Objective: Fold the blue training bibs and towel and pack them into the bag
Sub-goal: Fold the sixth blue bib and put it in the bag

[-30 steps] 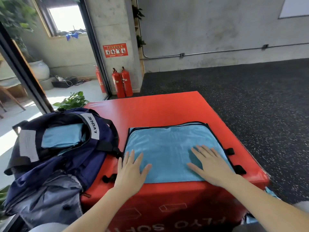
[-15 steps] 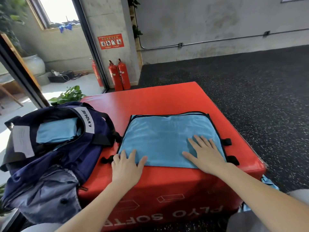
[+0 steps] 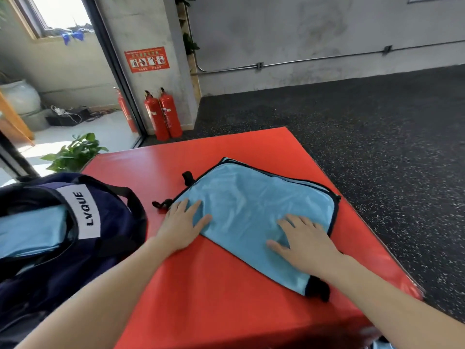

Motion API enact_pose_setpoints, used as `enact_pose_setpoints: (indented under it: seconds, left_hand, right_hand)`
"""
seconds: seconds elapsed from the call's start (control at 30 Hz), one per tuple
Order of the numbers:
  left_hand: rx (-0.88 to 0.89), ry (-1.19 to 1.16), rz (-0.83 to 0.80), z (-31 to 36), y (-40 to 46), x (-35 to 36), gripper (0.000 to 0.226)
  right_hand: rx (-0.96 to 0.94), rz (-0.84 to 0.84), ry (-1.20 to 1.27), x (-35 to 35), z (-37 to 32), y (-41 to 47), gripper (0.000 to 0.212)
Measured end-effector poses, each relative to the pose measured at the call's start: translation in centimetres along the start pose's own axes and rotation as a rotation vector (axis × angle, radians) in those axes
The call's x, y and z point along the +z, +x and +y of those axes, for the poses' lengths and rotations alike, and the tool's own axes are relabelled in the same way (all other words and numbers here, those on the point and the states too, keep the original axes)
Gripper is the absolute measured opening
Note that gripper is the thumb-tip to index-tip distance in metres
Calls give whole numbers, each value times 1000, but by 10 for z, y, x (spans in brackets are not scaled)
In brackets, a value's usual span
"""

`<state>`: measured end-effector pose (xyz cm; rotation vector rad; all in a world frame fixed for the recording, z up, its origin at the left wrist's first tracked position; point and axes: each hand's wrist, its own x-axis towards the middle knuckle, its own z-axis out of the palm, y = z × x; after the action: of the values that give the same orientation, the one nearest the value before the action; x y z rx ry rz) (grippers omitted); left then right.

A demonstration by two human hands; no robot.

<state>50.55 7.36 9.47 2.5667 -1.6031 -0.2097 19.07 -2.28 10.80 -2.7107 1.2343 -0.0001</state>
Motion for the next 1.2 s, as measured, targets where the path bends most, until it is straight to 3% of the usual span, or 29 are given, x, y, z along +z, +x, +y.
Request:
enact_pose_setpoints:
  seconds: [0.13,0.23,0.37,0.53,0.67,0.77,0.97,1.2]
  left_hand:
    - [101,39,-44,-13,58,-7,103]
    - [105,69,-40,-21,86,-8,105]
    - [117,132,87,6,82,0,81]
    - [294,-133,173,88,-3,13,50]
    - [401,-256,154,144,-74,20,57]
    - [378,-254,139,164,-100,33,59]
    - [226,-317,153,171,-124,40,27]
    - [257,-324,79,110,-148,35,22]
  right_hand:
    - [-56,16,22,-3,-7,12,72]
    - [-63,13,35,-3,-8,20,68]
    - [-70,3,19,-4,-3,25,62]
    - [-39,-33,58,-14,8,22,56]
    - [27,-50,66,-19,22,14,50]
    - [65,-33,50,-19,32,2,41]
    - [63,45,162,-23,47,-34,31]
    - [-42,142,263,-18,51,-61,20]
